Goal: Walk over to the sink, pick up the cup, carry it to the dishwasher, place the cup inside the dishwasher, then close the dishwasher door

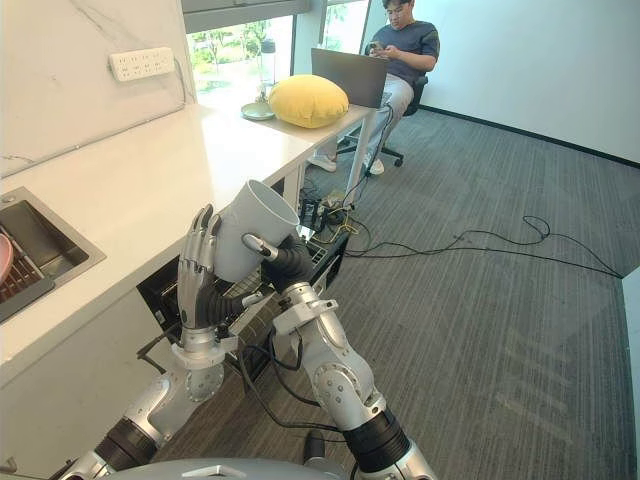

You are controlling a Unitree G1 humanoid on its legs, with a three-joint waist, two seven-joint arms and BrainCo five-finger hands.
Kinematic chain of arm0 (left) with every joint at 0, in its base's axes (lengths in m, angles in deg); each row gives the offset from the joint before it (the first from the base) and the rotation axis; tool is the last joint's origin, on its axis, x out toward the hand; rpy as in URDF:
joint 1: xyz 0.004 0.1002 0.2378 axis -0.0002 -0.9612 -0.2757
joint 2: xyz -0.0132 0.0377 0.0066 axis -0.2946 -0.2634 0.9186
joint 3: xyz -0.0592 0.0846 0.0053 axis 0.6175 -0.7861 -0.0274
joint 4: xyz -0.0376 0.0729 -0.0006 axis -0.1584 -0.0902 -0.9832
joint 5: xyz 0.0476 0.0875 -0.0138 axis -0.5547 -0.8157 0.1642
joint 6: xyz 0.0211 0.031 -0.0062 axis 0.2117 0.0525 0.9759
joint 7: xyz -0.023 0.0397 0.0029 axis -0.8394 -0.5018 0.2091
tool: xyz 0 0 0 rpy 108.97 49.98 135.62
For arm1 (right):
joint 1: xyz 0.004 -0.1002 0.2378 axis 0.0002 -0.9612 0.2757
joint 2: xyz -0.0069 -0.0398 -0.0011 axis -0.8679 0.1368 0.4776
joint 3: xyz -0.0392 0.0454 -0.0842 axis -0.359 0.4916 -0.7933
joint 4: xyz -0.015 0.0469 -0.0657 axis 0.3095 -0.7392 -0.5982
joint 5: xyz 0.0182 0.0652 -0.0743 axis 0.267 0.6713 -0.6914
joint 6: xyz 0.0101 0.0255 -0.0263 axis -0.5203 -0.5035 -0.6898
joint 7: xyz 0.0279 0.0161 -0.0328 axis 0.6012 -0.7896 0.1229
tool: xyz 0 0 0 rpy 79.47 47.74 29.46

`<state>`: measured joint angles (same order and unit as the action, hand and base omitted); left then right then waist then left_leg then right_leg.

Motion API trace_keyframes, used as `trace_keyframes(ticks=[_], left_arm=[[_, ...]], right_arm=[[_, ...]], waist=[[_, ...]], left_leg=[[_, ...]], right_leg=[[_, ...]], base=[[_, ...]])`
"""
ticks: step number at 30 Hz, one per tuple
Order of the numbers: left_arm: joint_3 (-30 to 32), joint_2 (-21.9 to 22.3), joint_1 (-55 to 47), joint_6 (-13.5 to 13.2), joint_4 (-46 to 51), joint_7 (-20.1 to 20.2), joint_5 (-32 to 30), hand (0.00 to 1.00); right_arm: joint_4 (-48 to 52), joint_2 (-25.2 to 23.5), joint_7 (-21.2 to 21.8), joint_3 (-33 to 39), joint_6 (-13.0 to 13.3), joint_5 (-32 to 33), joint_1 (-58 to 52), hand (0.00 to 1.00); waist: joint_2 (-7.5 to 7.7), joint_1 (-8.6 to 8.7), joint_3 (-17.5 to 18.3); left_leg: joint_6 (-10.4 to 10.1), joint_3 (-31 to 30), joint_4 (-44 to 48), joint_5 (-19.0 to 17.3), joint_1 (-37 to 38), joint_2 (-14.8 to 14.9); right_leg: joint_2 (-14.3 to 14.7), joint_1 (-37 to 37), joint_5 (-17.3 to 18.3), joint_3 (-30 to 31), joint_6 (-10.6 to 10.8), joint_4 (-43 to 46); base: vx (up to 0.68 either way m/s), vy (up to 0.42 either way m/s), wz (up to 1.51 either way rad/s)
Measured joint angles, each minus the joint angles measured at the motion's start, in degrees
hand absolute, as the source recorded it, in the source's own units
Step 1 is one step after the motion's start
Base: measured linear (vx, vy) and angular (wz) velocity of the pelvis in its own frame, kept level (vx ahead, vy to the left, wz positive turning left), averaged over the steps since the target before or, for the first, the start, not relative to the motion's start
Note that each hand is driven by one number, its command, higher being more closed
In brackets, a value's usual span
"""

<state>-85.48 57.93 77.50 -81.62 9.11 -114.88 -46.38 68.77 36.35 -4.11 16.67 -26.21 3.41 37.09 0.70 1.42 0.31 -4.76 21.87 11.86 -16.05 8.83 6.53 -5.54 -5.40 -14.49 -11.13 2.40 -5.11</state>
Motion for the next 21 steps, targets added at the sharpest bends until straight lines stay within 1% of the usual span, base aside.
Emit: trace_keyframes(ticks=[3,4,7,9,10,11,13,14,17,19,21], left_arm=[[0.55,0.2,-0.1,0.0,0.0,0.01,0.64,0.0],[1.57,0.69,-0.28,0.0,0.0,0.01,0.83,0.0],[4.31,2.15,-1.49,0.0,0.0,-0.09,4.07,0.0],[4.46,2.25,-1.88,-0.05,0.0,-0.11,6.01,0.0],[4.69,2.45,-2.0,-0.38,0.0,-0.05,8.0,0.0],[5.06,2.6,-2.09,-0.62,0.01,-0.03,8.71,0.0],[7.92,3.77,-2.7,-1.19,0.02,0.0,10.3,0.0],[10.66,4.43,-3.16,-1.29,0.05,0.05,12.24,0.0],[14.14,4.22,-4.54,-1.37,0.02,0.24,16.67,0.0],[15.48,4.47,-5.35,-1.49,-0.04,1.12,18.78,0.0],[15.62,4.42,-6.21,-3.02,-1.37,4.37,21.16,0.0]], right_arm=[[-0.28,-1.16,0.16,0.09,0.03,0.01,-0.89,1.0],[-0.28,-1.67,0.16,0.1,0.09,0.02,-1.53,1.0],[-0.46,-2.11,0.16,0.31,0.42,1.17,-2.73,1.0],[-0.52,-2.19,0.15,0.63,0.71,1.16,-2.78,1.0],[-0.76,-2.76,0.13,2.07,0.94,1.18,-3.18,1.0],[-0.93,-3.17,0.1,2.75,1.4,1.18,-3.48,1.0],[-1.38,-4.01,0.01,5.41,2.55,1.24,-4.73,1.0],[-2.32,-4.14,-0.06,7.6,3.41,1.58,-5.14,1.0],[-2.71,-3.45,-0.42,12.08,5.01,2.27,-5.51,1.0],[-2.7,-3.53,-0.67,14.43,6.25,2.3,-5.6,1.0],[-2.68,-3.54,-2.27,16.99,7.79,2.25,-5.62,1.0]], waist=[[0.0,-0.01,0.0],[0.0,-0.01,0.0],[0.0,0.0,0.0],[0.0,-0.03,-0.01],[0.0,-0.21,-0.01],[0.0,-0.25,-0.01],[0.0,-0.31,-0.01],[0.0,-0.34,-0.02],[-0.04,-0.52,-0.1],[0.05,-0.57,-0.28],[0.24,-0.76,-0.73]], left_leg=[[0.0,-0.24,-0.07,0.01,0.12,0.05],[-0.01,-0.39,-0.09,0.01,0.16,0.05],[0.0,-0.68,-0.17,0.01,0.16,0.04],[0.01,-0.77,-0.24,0.04,0.16,0.05],[0.01,-1.06,-0.43,0.14,0.19,0.04],[0.01,-1.21,-0.55,0.21,0.24,0.04],[-0.04,-1.6,-1.01,0.47,0.53,0.04],[-0.05,-1.83,-1.02,0.48,0.59,0.1],[-0.03,-2.12,-1.04,0.53,0.52,0.1],[0.01,-2.64,-1.05,0.64,0.46,0.08],[0.13,-3.73,-1.06,0.93,0.29,-0.01]], right_leg=[[-0.03,0.28,0.12,-0.41,0.2,0.0],[-0.04,0.41,0.15,-0.52,0.25,0.0],[-0.1,0.55,0.28,-0.64,0.41,0.0],[-0.1,0.57,0.31,-0.72,0.44,0.0],[-0.11,0.72,0.31,-0.85,0.47,0.01],[-0.13,0.8,0.3,-1.0,0.48,0.01],[-0.15,1.16,0.28,-1.55,0.55,0.02],[-0.16,1.37,0.3,-1.95,0.55,0.05],[-0.24,1.47,0.3,-2.24,0.55,0.14],[-0.37,1.71,0.33,-2.61,0.55,0.11],[-0.76,2.31,0.46,-3.75,0.62,-0.01]], base=[[0.0,-0.001,0.05],[0.01,-0.001,0.07],[0.0,0.0,0.05],[0.01,-0.004,0.05],[0.01,-0.004,0.08],[0.02,-0.006,0.12],[0.02,-0.005,0.11],[0.01,-0.006,0.08],[0.0,-0.009,0.06],[-0.01,-0.011,0.12],[-0.02,-0.012,0.24]])
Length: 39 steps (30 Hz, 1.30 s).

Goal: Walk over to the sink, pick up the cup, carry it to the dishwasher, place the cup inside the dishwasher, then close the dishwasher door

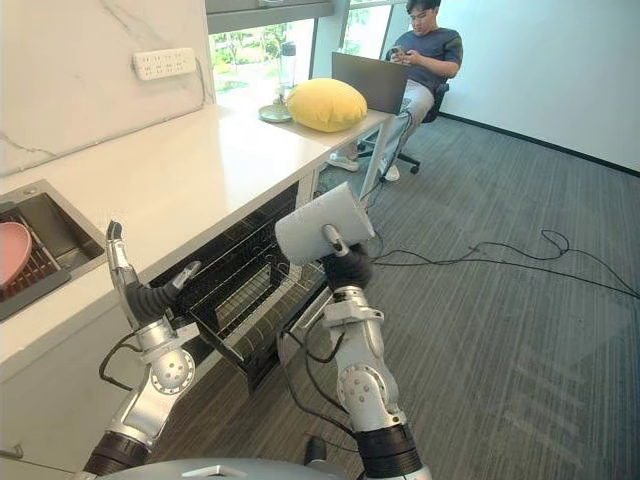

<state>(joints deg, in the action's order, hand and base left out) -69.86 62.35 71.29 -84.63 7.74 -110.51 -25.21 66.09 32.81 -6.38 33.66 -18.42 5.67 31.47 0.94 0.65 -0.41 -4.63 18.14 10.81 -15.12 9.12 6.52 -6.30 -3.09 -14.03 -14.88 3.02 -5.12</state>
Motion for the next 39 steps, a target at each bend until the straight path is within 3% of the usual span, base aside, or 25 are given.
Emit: trace_keyframes(ticks=[1,4,7,9,10,12,13,18,23,27,31,39], left_arm=[[-0.02,0.01,-0.16,-0.4,-0.82,1.1,0.69,0.0],[-0.28,-0.27,-2.48,-2.77,-3.55,9.76,6.82,0.0],[-1.4,-2.09,-3.27,-4.07,-8.66,19.87,14.33,0.0],[-2.77,-3.18,-3.17,-4.6,-12.06,24.68,19.15,0.0],[-2.98,-3.45,-3.26,-4.76,-13.32,27.29,22.53,0.0],[-2.85,-4.76,-2.71,-5.34,-14.71,29.81,27.37,0.0],[-2.93,-4.72,-2.43,-5.68,-14.92,31.08,29.57,0.0],[-4.87,-4.63,-3.2,-6.71,-15.58,34.86,32.68,0.0],[-7.14,-4.96,-3.38,-6.92,-18.96,36.52,35.44,0.0],[-8.06,-5.13,-3.59,-6.94,-19.0,36.77,39.09,0.0],[-9.29,-5.15,-3.57,-6.81,-19.48,36.69,40.2,0.0],[-11.99,-4.35,-2.43,-5.83,-20.42,36.04,42.37,0.0]], right_arm=[[0.0,-0.16,-0.35,0.71,0.37,-0.09,0.0,1.0],[-0.2,-0.07,-2.82,3.62,3.3,-4.18,0.5,1.0],[-7.67,1.04,-3.9,9.43,6.21,-8.42,7.92,1.0],[-14.24,4.55,-4.97,11.79,6.35,-11.15,15.02,1.0],[-18.53,7.26,-6.08,12.77,6.38,-13.06,19.74,1.0],[-25.93,12.21,-7.06,13.88,6.15,-14.8,27.71,1.0],[-30.75,15.76,-7.28,14.68,6.14,-14.83,32.85,1.0],[-48.11,25.06,-7.87,11.7,3.83,-14.73,47.14,1.0],[-59.63,30.96,-5.92,5.61,1.18,-14.72,56.55,1.0],[-67.38,31.42,-1.2,1.38,-3.87,-14.81,60.66,1.0],[-73.4,31.24,1.32,0.48,-7.86,-16.03,64.63,1.0],[-79.91,30.09,5.15,0.71,-13.7,-19.28,66.33,1.0]], waist=[[0.07,0.0,-0.22],[0.72,-0.46,-1.25],[1.43,-0.4,-4.26],[-0.49,-0.88,-7.72],[-1.12,-0.94,-9.83],[-1.56,-2.28,-13.61],[-2.61,-2.85,-16.13],[-4.1,-4.91,-22.9],[-5.14,-6.61,-25.42],[-6.71,-8.88,-26.62],[-7.17,-9.84,-27.27],[-8.83,-10.05,-28.5]], left_leg=[[0.04,-0.47,-0.01,0.11,-0.03,-0.06],[0.25,-2.39,0.28,0.68,-1.79,-0.49],[0.78,-4.53,1.24,1.77,-6.7,-1.2],[1.58,-5.94,1.11,2.57,-9.43,-0.14],[1.0,-7.36,1.28,3.18,-11.62,-0.29],[0.48,-9.04,3.86,3.62,-15.19,-0.71],[0.33,-10.51,5.09,3.87,-17.35,-0.52],[0.22,-13.7,5.18,5.0,-21.13,-1.08],[1.37,-15.96,6.26,5.76,-25.58,-3.19],[1.98,-17.1,7.52,6.13,-27.7,-4.26],[2.18,-18.24,9.65,6.23,-31.49,-4.87],[2.16,-19.0,12.17,6.37,-36.02,-4.81]], right_leg=[[-0.18,0.23,0.09,-0.25,0.08,-0.01],[-1.06,-0.24,0.86,-1.92,-0.04,-0.01],[-2.6,-2.97,1.55,-4.31,-0.05,-0.01],[-2.44,-4.51,4.4,-5.55,-0.35,0.67],[-2.44,-5.74,3.24,-6.45,-1.87,3.82],[-2.34,-5.4,1.25,-8.16,-0.41,0.53],[-2.21,-6.5,0.47,-9.49,-0.67,0.4],[-2.48,-8.14,0.01,-12.61,-0.95,0.41],[-4.36,-10.75,-1.75,-14.21,-0.66,0.41],[-5.54,-11.27,-2.52,-14.8,-0.71,0.41],[-5.85,-13.32,-2.53,-15.86,-0.72,0.42],[-5.71,-16.0,-2.26,-16.09,-1.49,0.43]], base=[[-0.03,-0.01,0.31],[-0.05,-0.018,0.35],[-0.09,-0.023,0.47],[-0.07,-0.041,0.4],[0.03,-0.043,0.51],[0.02,-0.036,0.51],[-0.04,-0.021,0.46],[-0.01,0.018,0.35],[-0.04,0.119,0.32],[-0.04,0.125,0.23],[-0.07,0.067,0.18],[-0.07,0.048,0.03]])
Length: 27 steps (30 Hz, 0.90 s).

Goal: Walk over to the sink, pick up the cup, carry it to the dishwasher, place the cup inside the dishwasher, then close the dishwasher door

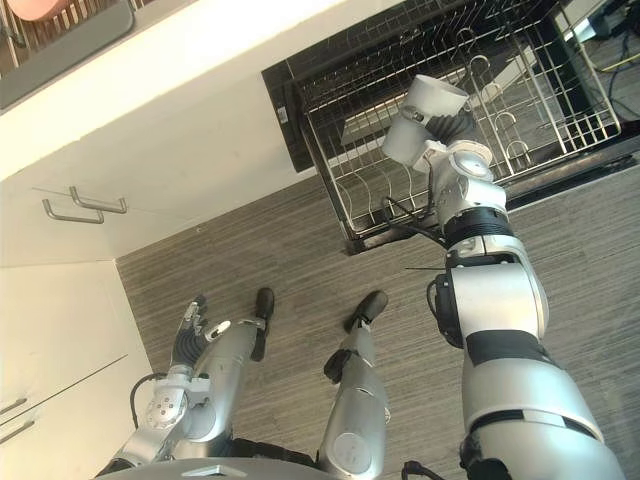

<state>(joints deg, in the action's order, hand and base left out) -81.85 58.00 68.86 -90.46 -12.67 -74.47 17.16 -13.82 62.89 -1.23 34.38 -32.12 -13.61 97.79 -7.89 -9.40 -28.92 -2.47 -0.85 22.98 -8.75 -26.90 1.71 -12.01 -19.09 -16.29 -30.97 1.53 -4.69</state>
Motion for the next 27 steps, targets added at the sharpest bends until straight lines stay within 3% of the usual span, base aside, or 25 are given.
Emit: trace_keyframes(ticks=[3,9,14,15,27], left_arm=[[-0.06,-0.01,0.23,0.18,0.51,0.02,0.47,0.0],[-2.07,0.0,0.42,0.68,2.31,-0.19,1.66,0.0],[-2.21,0.03,0.37,1.4,3.39,-0.56,1.52,0.0],[-2.23,0.03,0.37,1.4,3.48,-0.52,1.33,0.0],[-3.59,-0.09,0.26,1.47,4.33,-1.2,-0.34,0.0]], right_arm=[[-1.7,-0.21,2.82,-0.05,-1.54,-1.25,0.51,1.0],[-5.9,-2.13,8.57,-3.66,-1.59,-6.98,4.57,1.0],[-7.65,-1.97,8.76,-6.92,-0.81,-11.32,8.09,1.0],[-7.65,-1.86,8.87,-6.96,-0.34,-11.59,8.22,0.0],[-7.89,-1.5,10.97,-10.32,-0.07,-13.59,9.16,0.0]], waist=[[-0.26,-0.47,-0.12],[-0.62,-2.89,-0.29],[-0.62,-3.92,-0.29],[-0.62,-4.1,-0.29],[-0.4,-4.59,-0.41]], left_leg=[[-0.34,-0.89,-0.2,0.92,-1.57,0.02],[-0.79,-2.41,-2.28,2.66,-2.07,-0.17],[-1.23,-3.58,-4.26,4.2,-2.03,-0.27],[-1.32,-3.77,-4.55,4.46,-2.04,-0.24],[-1.65,-4.02,-6.55,5.83,-0.25,0.13]], right_leg=[[0.09,-1.08,-0.18,-1.13,-0.11,0.0],[0.13,-1.66,-0.49,-2.71,-0.13,0.0],[0.14,-1.76,-0.27,-3.92,-0.41,0.0],[0.2,-1.78,-0.2,-4.11,-0.51,0.0],[0.48,-0.69,-0.18,-4.44,-0.9,-0.01]], base=[[-0.05,0.034,0.16],[-0.01,0.026,0.13],[-0.03,0.015,0.14],[-0.04,0.008,0.1],[-0.03,0.01,0.01]])
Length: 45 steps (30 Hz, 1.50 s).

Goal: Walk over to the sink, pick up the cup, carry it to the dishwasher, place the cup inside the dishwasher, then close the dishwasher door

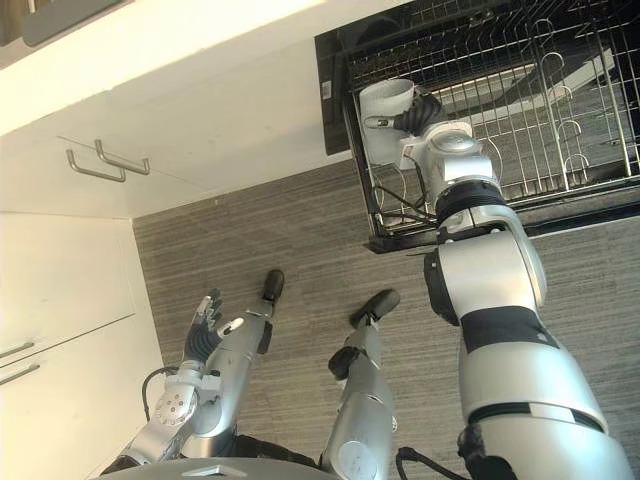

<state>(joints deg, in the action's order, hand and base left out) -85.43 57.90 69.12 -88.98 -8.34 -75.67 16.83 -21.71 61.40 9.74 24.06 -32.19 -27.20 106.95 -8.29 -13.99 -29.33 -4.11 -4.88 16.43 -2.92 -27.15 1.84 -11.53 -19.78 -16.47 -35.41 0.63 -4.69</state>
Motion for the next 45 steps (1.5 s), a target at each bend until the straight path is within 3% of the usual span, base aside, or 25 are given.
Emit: trace_keyframes(ticks=[4,6,12,14,16,17,22,24,29,36,45], left_arm=[[2.68,-0.74,-0.32,0.65,0.74,-0.71,-2.13,0.0],[4.46,-2.82,-0.59,2.0,2.59,-1.18,-2.41,0.0],[10.16,-5.79,-4.53,6.44,4.37,-3.25,-5.86,0.0],[12.56,-6.5,-6.2,7.63,3.47,-4.12,-7.01,0.0],[14.42,-7.63,-7.49,8.07,0.82,-4.41,-7.77,0.0],[15.24,-7.51,-7.96,8.09,-0.76,-4.39,-7.78,0.0],[19.23,-5.53,-10.15,8.12,-7.03,-4.32,-8.88,0.0],[21.78,-3.53,-10.76,7.67,-9.32,-3.58,-8.67,0.0],[25.34,-0.11,-11.38,5.96,-16.28,0.22,-6.33,0.0],[26.97,0.16,-12.34,5.03,-21.86,3.32,-4.11,0.0],[29.21,1.69,-12.93,4.95,-27.25,5.83,-1.89,0.0]], right_arm=[[0.92,-1.12,-0.47,0.1,0.94,-5.7,-0.81,0.0],[7.12,-1.75,-0.44,0.26,2.1,-6.44,-5.68,0.0],[27.53,-4.56,0.07,1.98,6.04,-3.59,-24.38,0.0],[35.4,-7.43,0.03,4.17,7.87,-2.44,-33.26,0.0],[43.5,-10.95,0.0,6.05,9.12,-1.41,-44.39,0.0],[46.71,-12.37,0.0,7.04,9.7,-1.17,-48.45,0.0],[62.54,-19.43,0.27,9.17,12.39,-0.42,-66.33,0.0],[68.92,-22.94,2.99,9.09,13.66,1.32,-73.19,0.0],[74.07,-26.89,7.54,9.29,14.38,3.22,-80.25,0.0],[75.1,-27.56,10.69,13.1,14.76,5.31,-83.39,0.0],[77.33,-26.98,11.16,13.63,14.74,7.14,-83.48,0.0]], waist=[[2.13,0.72,-0.94],[4.91,1.24,-0.9],[10.84,3.53,-0.22],[13.4,5.01,1.74],[16.23,5.82,6.33],[16.88,6.22,8.03],[16.38,8.99,15.76],[14.94,9.88,17.92],[12.3,11.31,20.99],[10.31,12.43,22.57],[8.7,12.28,22.81]], left_leg=[[-0.24,0.26,-0.99,0.17,2.48,0.7],[-0.63,0.43,-1.02,-0.04,3.41,1.42],[-1.02,3.08,-0.48,-2.19,8.71,2.87],[-1.09,4.18,-0.51,-3.13,10.62,3.26],[-1.24,5.98,-0.81,-4.37,11.81,4.22],[-1.11,6.63,-1.11,-4.92,12.65,4.51],[-1.38,8.79,-2.99,-5.97,17.61,4.73],[-1.35,10.05,-4.54,-5.99,20.49,4.66],[-1.02,11.67,-6.83,-6.37,24.5,4.57],[-1.37,12.84,-9.89,-5.51,28.5,4.69],[-1.39,12.22,-12.59,-4.79,32.51,4.66]], right_leg=[[0.43,1.84,0.27,0.2,-0.19,-0.01],[1.08,2.6,0.48,0.49,-0.32,-0.01],[2.18,6.68,1.55,3.59,0.23,-0.01],[2.63,7.83,2.72,4.8,0.77,-0.02],[3.18,8.16,3.56,6.48,1.33,-0.03],[3.4,8.52,3.98,6.99,1.88,-0.03],[3.81,10.79,4.09,9.18,1.94,-0.02],[3.69,12.12,4.07,10.34,2.05,-0.03],[3.39,14.75,5.15,12.19,3.14,-0.23],[3.79,16.58,6.0,13.19,3.27,-0.46],[3.87,19.83,6.53,12.25,3.55,-0.47]], base=[[0.0,0.005,-0.06],[0.01,-0.012,-0.1],[0.03,0.022,-0.28],[0.05,0.043,-0.31],[0.1,0.04,-0.42],[0.15,0.05,-0.36],[0.16,0.064,-0.24],[0.13,0.073,-0.24],[0.01,0.057,-0.15],[-0.01,0.007,-0.1],[0.03,0.02,0.04]])
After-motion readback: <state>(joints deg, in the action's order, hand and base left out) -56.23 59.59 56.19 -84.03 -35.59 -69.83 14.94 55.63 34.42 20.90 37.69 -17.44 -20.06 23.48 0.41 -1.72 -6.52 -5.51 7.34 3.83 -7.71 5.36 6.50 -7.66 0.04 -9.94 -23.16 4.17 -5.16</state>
